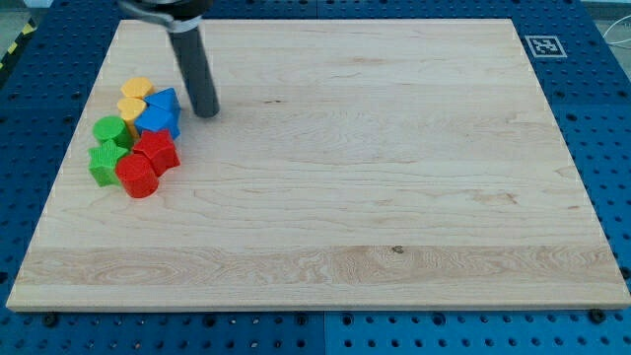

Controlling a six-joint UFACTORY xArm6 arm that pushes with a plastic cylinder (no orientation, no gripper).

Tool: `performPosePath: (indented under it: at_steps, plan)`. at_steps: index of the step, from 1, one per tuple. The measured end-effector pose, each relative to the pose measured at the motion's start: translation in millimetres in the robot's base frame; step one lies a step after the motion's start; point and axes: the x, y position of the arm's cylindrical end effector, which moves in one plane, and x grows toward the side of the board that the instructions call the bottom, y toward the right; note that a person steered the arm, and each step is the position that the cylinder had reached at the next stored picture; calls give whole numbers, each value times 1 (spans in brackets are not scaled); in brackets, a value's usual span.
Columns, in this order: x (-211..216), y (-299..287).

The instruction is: Move your arm towards the green circle

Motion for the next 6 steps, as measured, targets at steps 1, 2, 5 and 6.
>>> performPosePath:
  at_steps: [1, 2, 5, 6]
  plan:
    - [-43, 10]
    - [-69, -45]
    - [-32, -168]
    - [21, -164]
